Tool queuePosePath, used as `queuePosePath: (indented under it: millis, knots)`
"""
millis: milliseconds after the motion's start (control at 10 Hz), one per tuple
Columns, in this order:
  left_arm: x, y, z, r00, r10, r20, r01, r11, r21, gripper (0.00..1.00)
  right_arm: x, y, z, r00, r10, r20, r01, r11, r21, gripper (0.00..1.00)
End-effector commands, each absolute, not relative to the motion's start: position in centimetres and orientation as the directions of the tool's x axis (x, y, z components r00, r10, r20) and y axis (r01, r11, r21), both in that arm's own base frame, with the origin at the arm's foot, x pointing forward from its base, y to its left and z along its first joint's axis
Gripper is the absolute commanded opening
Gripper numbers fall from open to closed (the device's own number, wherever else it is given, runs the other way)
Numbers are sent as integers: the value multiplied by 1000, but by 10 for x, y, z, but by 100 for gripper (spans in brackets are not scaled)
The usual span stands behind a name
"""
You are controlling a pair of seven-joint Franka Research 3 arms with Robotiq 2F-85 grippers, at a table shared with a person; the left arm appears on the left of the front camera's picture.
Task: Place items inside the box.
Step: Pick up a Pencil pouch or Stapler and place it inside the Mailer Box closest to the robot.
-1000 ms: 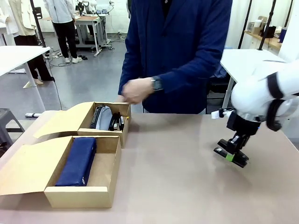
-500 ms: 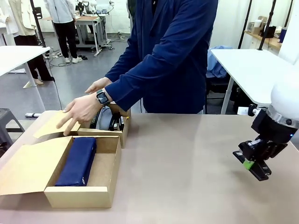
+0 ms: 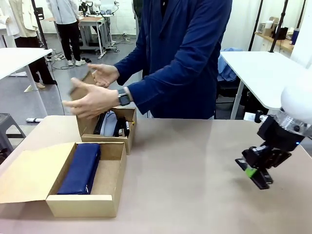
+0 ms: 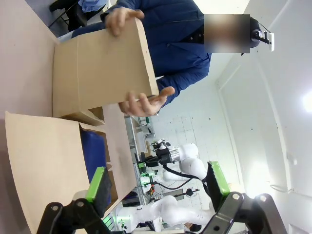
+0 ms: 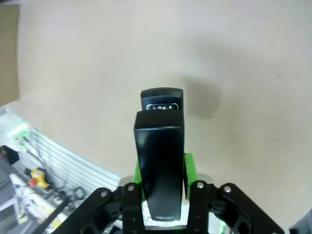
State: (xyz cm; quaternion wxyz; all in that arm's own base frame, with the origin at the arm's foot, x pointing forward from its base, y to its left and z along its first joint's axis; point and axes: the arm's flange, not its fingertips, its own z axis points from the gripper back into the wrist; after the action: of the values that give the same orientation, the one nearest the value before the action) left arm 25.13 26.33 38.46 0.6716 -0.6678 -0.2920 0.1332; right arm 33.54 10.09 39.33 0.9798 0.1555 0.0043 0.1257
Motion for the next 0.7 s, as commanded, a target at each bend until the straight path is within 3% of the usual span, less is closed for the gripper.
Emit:
queuePosePath:
  millis: [0, 300, 600]
  knots:
    - [249, 262, 385, 795, 558, 237, 234, 77, -969, 100, 329, 145, 411, 975, 222, 18, -214, 910, 356, 37]
    - [249, 262, 385, 795, 558, 237, 234, 77, -969, 100, 328, 165, 417, 965, 223, -138, -144, 891, 430, 37]
    - [249, 262, 385, 795, 558, 237, 234, 77, -969, 100, 322, 103, 418, 994, 73, -80, -26, 878, 477, 37]
